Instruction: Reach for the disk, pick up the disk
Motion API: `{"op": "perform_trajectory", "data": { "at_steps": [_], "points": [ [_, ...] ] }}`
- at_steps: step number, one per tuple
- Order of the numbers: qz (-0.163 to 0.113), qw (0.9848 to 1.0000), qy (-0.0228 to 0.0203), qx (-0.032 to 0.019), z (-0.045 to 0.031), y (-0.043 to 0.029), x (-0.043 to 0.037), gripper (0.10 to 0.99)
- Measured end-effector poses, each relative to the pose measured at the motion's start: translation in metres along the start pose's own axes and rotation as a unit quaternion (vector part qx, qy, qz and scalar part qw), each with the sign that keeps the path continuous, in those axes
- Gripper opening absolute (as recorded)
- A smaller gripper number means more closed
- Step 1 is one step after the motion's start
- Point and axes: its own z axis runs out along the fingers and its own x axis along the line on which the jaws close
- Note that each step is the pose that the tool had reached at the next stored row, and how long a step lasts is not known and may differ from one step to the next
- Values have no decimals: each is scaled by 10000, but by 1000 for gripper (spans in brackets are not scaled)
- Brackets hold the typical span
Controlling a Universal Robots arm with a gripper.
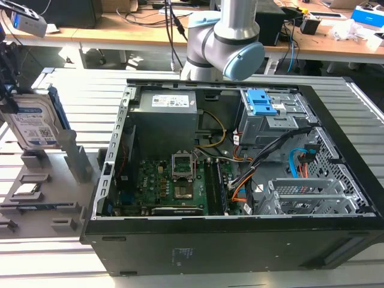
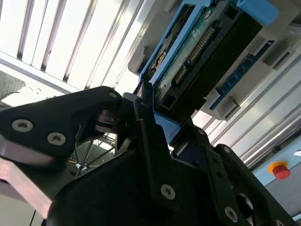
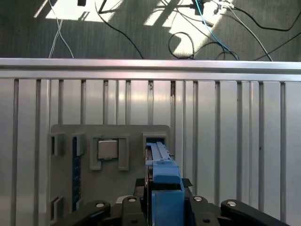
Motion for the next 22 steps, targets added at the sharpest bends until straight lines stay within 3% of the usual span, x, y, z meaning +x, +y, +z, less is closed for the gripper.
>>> {"op": "perform_trajectory", "data": {
  "at_steps": [4, 10, 22],
  "points": [
    [0, 10000, 7, 0, -141, 5, -2, 369],
    [0, 10000, 8, 0, -277, 10, -4, 369],
    [0, 10000, 9, 0, -465, 17, -5, 369]
  ]
}}
